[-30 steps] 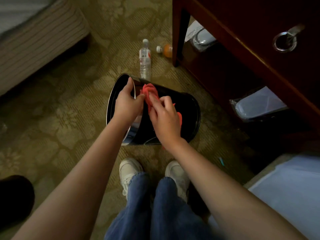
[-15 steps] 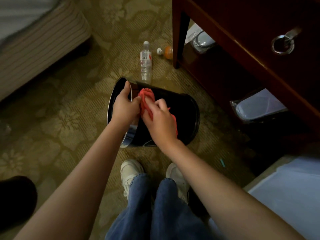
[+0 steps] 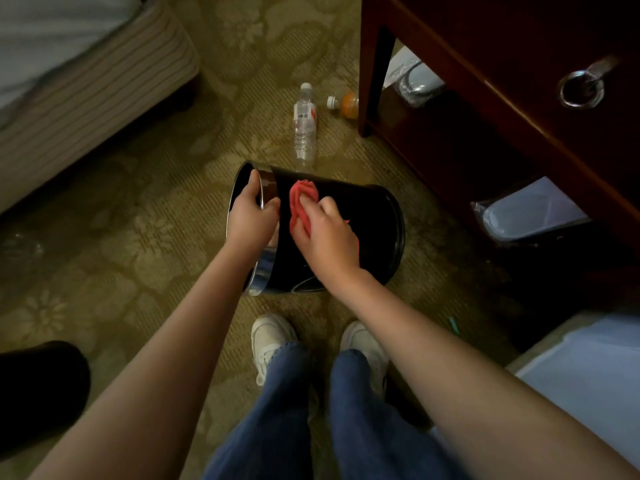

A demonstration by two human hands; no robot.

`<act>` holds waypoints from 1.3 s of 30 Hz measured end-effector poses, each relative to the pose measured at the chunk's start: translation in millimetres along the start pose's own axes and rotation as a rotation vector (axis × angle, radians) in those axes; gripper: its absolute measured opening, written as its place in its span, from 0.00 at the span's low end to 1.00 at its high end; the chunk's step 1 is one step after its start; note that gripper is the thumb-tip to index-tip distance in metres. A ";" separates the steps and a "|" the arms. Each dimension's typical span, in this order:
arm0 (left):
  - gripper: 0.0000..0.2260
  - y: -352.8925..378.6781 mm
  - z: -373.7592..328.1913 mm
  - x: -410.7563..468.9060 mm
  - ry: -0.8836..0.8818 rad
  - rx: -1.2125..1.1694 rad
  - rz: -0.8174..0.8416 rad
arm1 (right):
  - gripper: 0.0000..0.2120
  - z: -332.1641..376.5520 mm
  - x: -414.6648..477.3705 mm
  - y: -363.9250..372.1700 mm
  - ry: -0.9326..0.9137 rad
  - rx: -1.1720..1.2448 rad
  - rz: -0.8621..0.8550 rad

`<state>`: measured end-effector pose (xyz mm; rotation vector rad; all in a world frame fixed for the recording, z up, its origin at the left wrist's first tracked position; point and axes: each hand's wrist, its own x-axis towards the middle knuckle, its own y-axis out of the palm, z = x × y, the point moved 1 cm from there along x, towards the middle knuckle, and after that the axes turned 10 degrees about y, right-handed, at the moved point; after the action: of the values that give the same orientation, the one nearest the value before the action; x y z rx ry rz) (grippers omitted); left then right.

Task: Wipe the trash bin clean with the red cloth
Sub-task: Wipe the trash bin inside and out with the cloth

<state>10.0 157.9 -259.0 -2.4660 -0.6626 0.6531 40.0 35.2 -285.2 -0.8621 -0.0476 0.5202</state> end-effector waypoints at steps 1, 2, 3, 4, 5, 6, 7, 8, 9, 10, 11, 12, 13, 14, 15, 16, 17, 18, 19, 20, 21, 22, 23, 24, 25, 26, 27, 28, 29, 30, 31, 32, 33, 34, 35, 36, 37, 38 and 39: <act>0.28 -1.3 1.4 0.4 -0.002 -0.006 -0.003 | 0.19 1.3 2.0 -0.5 -0.008 -0.007 0.014; 0.29 -2.2 1.1 0.3 -0.005 -0.015 -0.006 | 0.18 2.5 5.4 -0.8 -0.015 -0.028 0.023; 0.29 -2.3 0.7 0.5 -0.011 -0.030 -0.010 | 0.17 3.7 8.8 -1.4 -0.019 -0.063 0.028; 0.29 -2.3 -1.6 -0.1 -0.024 -0.049 -0.013 | 0.17 4.7 11.1 -2.5 -0.020 -0.100 0.028; 0.30 -1.5 -5.0 -1.0 -0.032 -0.075 -0.016 | 0.16 5.4 12.6 -3.4 -0.019 -0.131 0.028; 0.30 -0.4 -7.8 -2.2 -0.037 -0.094 -0.019 | 0.16 5.4 13.1 -4.0 -0.019 -0.152 0.029; 0.29 1.2 -9.6 -3.0 -0.037 -0.105 -0.020 | 0.17 5.2 12.8 -4.7 -0.017 -0.162 0.028; 0.29 2.5 -10.8 -3.8 -0.036 -0.111 -0.020 | 0.18 4.3 12.5 -4.9 -0.015 -0.162 0.018; 0.29 3.6 -10.7 -3.8 -0.032 -0.116 -0.026 | 0.19 2.9 11.6 -4.8 -0.018 -0.150 0.002; 0.29 4.2 -10.9 -3.6 -0.024 -0.116 -0.033 | 0.20 1.3 9.7 -3.9 -0.033 -0.129 -0.021; 0.29 4.9 -10.4 -1.3 -0.016 -0.114 -0.037 | 0.20 0.1 6.9 -2.1 -0.063 -0.107 -0.049; 0.29 5.6 -10.1 1.9 -0.009 -0.112 -0.037 | 0.21 0.0 3.9 -0.3 -0.101 -0.092 -0.083; 0.29 5.5 -9.5 5.5 -0.011 -0.119 -0.039 | 0.22 0.4 1.4 1.7 -0.132 -0.084 -0.109; 0.29 4.7 -9.8 8.0 -0.016 -0.130 -0.040 | 0.23 0.2 0.1 3.6 -0.152 -0.078 -0.126; 0.29 4.5 -9.8 11.1 -0.017 -0.143 -0.042 | 0.24 -1.0 0.4 5.1 -0.164 -0.069 -0.137; 0.29 4.6 -11.1 12.8 -0.014 -0.153 -0.038 | 0.24 -3.2 1.6 6.7 -0.170 -0.056 -0.137; 0.29 4.8 -11.8 13.2 -0.010 -0.163 -0.032 | 0.24 -5.9 2.7 8.2 -0.167 -0.041 -0.129; 0.28 4.5 -13.5 12.5 -0.001 -0.165 -0.025 | 0.24 -9.2 4.1 10.0 -0.153 -0.025 -0.122; 0.28 4.2 -15.0 12.2 0.010 -0.167 -0.019 | 0.24 -12.6 5.9 10.7 -0.128 -0.010 -0.123; 0.28 3.9 -16.5 11.4 0.018 -0.168 -0.011 | 0.23 -16.7 8.3 11.3 -0.086 0.006 -0.125; 0.28 3.7 -16.2 11.8 0.022 -0.178 -0.006 | 0.23 -21.1 11.5 11.4 -0.026 0.024 -0.124; 0.28 3.4 -16.2 11.8 0.023 -0.194 -0.008 | 0.22 -25.6 15.2 10.8 0.044 0.043 -0.123; 0.28 3.7 -14.8 12.6 0.020 -0.208 -0.011 | 0.21 -29.3 18.8 9.8 0.112 0.056 -0.120; 0.28 3.9 -14.9 12.1 0.020 -0.210 -0.012 | 0.20 -32.6 21.8 9.2 0.164 0.060 -0.117; 0.28 4.0 -14.4 11.9 0.021 -0.202 -0.012 | 0.20 -34.7 23.6 8.2 0.196 0.060 -0.113; 0.28 3.6 -14.9 10.7 0.027 -0.189 -0.009 | 0.20 -35.5 24.4 7.5 0.216 0.064 -0.110; 0.28 2.9 -14.1 10.5 0.033 -0.176 -0.008 | 0.20 -34.2 24.1 6.1 0.224 0.074 -0.105; 0.28 2.0 -14.3 9.5 0.035 -0.167 -0.006 | 0.20 -32.1 23.2 4.4 0.211 0.083 -0.096; 0.28 1.3 -12.1 9.7 0.029 -0.162 -0.003 | 0.20 -29.2 22.0 3.2 0.174 0.076 -0.081; 0.28 -0.3 -10.4 9.9 0.022 -0.158 -0.001 | 0.20 -24.5 19.7 1.9 0.111 0.055 -0.062; 0.29 -2.5 -8.2 10.1 0.013 -0.157 0.002 | 0.20 -18.1 15.7 1.3 0.032 0.029 -0.047; 0.29 -4.3 -7.1 9.4 0.005 -0.157 0.006 | 0.20 -12.0 10.5 2.6 -0.046 0.011 -0.048; 0.30 -5.1 -6.1 8.9 -0.001 -0.164 0.008 | 0.20 -7.5 5.5 4.8 -0.102 -0.001 -0.061; 0.30 -5.6 -6.7 7.1 -0.003 -0.176 0.011 | 0.20 -6.2 2.1 6.8 -0.128 -0.012 -0.079; 0.30 -5.5 -7.6 5.2 -0.004 -0.196 0.013 | 0.20 -8.2 0.8 8.2 -0.132 -0.025 -0.096; 0.30 -5.9 -8.8 3.2 -0.006 -0.211 0.017 | 0.20 -13.3 1.6 8.7 -0.116 -0.040 -0.105; 0.30 -6.8 -9.8 1.5 -0.012 -0.221 0.026 | 0.20 -20.4 3.9 7.2 -0.069 -0.053 -0.102; 0.30 -8.4 -9.9 0.3 -0.022 -0.227 0.037 | 0.19 -29.3 7.4 4.5 0.011 -0.056 -0.093; 0.30 -9.9 -8.0 0.2 -0.039 -0.229 0.053 | 0.19 -38.1 11.1 1.0 0.102 -0.052 -0.084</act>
<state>11.5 162.8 -247.3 -2.6952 -0.7241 0.6804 58.7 13.6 -312.8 -0.9323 -0.0042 0.3969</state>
